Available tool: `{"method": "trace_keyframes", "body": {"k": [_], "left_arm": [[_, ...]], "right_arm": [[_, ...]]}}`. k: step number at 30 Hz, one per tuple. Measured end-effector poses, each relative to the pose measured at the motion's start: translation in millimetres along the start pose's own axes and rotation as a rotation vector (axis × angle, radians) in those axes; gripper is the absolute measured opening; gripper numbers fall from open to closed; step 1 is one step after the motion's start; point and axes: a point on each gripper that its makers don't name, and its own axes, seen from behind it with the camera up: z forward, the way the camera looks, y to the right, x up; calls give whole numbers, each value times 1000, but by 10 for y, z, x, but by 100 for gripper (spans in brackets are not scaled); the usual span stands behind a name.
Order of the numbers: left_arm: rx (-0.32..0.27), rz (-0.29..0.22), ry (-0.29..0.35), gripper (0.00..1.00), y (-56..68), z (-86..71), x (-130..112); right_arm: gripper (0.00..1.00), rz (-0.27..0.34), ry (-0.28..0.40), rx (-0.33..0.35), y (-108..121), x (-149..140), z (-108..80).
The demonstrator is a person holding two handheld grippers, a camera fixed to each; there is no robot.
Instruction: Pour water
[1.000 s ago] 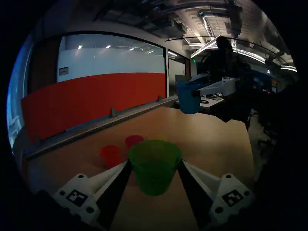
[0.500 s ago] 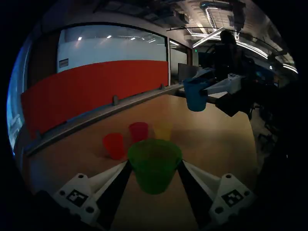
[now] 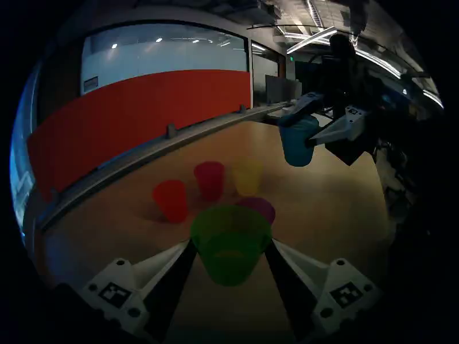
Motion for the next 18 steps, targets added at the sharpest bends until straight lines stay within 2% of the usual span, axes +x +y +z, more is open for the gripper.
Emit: {"method": "trace_keyframes", "body": {"k": [11, 18], "left_arm": [[-24, 23, -74, 83, -16, 135, -173], [-31, 15, -113, 83, -53, 221, -289]], "right_arm": [[91, 1, -64, 33, -16, -300, 198], [91, -5, -119, 50, -20, -524, 302]]}}
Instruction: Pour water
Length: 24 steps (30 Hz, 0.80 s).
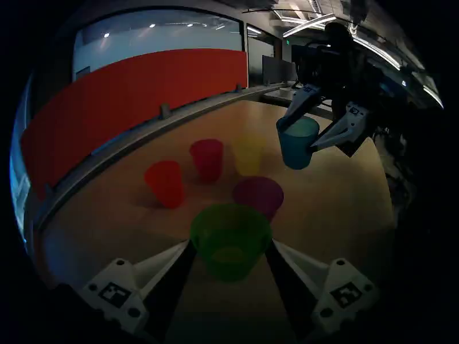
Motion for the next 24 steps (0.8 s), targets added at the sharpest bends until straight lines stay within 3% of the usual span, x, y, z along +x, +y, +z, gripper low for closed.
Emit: {"method": "trace_keyframes", "body": {"k": [11, 24], "left_arm": [[-15, -12, -43, 83, -29, 112, -94], [-23, -31, -57, 83, -54, 211, -231]], "right_arm": [[91, 9, -62, 19, -5, -241, 148], [91, 11, -82, 19, 0, -337, 236]]}}
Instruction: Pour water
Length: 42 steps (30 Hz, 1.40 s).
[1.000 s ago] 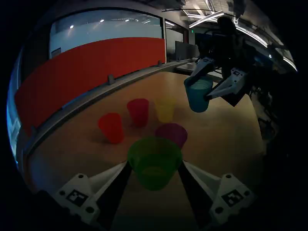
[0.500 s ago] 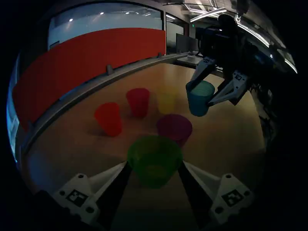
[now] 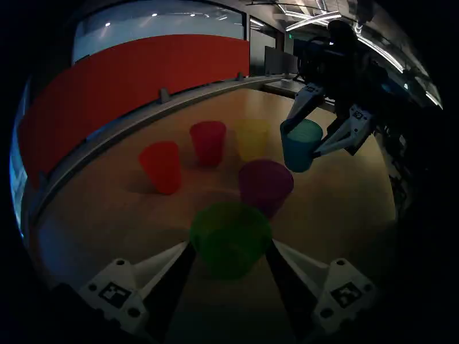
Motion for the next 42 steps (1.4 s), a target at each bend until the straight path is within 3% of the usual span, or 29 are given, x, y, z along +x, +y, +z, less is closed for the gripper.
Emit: {"method": "trace_keyframes", "body": {"k": [20, 42], "left_arm": [[-10, -30, 22, 83, 25, 1, -130], [-25, -21, 25, 85, 39, -18, -181]], "right_arm": [[91, 7, -23, -12, 19, -122, 72], [91, 5, -50, -27, 23, -325, 176]]}}
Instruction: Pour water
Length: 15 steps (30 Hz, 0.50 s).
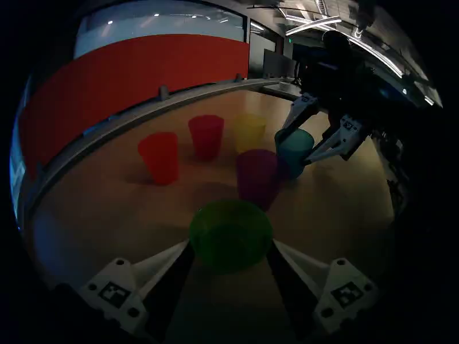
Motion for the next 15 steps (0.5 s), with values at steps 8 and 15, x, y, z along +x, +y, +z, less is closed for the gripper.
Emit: {"method": "trace_keyframes", "body": {"k": [8, 15], "left_arm": [[-3, 4, -9, 85, 0, 13, -27], [-15, 8, -71, 100, 52, 66, -197]], "right_arm": [[91, 7, 4, -1, 0, -20, -7], [92, 7, 0, 2, -26, -56, -18]]}}
